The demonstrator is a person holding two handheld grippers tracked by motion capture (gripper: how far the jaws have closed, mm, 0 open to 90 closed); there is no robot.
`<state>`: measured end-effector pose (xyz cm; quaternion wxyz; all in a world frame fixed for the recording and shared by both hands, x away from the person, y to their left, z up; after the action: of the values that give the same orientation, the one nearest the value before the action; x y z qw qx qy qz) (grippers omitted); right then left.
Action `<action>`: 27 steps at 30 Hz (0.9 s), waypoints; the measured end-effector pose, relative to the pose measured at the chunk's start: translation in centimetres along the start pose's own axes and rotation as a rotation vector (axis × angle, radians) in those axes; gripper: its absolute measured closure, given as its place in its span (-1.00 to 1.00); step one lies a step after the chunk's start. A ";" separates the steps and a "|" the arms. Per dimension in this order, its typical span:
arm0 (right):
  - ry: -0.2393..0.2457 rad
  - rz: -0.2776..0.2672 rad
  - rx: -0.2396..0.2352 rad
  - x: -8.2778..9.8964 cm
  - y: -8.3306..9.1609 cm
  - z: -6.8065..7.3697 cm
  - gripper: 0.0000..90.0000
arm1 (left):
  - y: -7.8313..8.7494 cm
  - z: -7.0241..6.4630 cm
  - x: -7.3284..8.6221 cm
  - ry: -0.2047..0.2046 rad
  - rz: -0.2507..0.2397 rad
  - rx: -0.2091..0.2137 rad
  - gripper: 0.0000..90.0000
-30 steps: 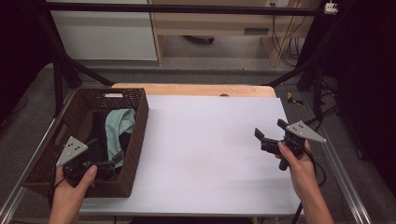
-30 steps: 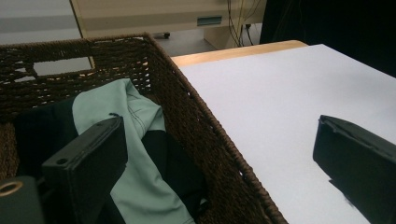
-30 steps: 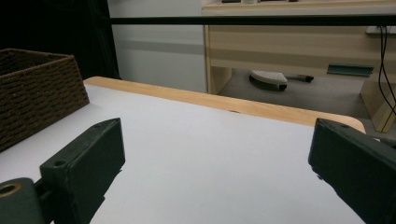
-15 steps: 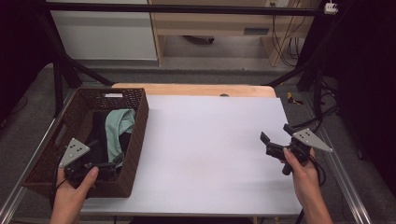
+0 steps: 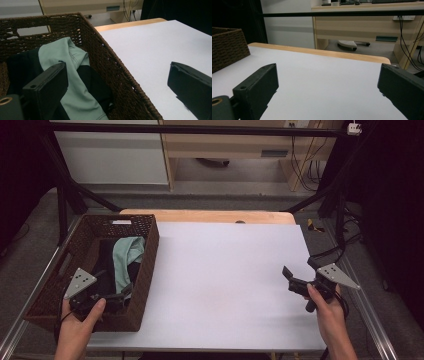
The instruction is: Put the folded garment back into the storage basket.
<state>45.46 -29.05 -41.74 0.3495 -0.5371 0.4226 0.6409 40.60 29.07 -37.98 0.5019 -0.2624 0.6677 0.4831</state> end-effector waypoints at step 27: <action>0.033 0.049 -0.070 3.5 -0.1 1.9 -0.92 | -0.4 -0.6 0.0 -0.033 0.014 0.014 -0.92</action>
<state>44.17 -27.27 -45.12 0.3076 -0.5490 0.4185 0.6549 40.74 28.36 -38.11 0.5111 -0.2462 0.6646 0.4863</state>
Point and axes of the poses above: each handheld gripper's, and its own axes: y roughly backward along the jaws, x roughly out of its underside, z roughly to its left, the point moved 1 cm from there along -y, roughly forward along the jaws, and after that the axes turned 2 degrees about -x, right-handed, at the moved point
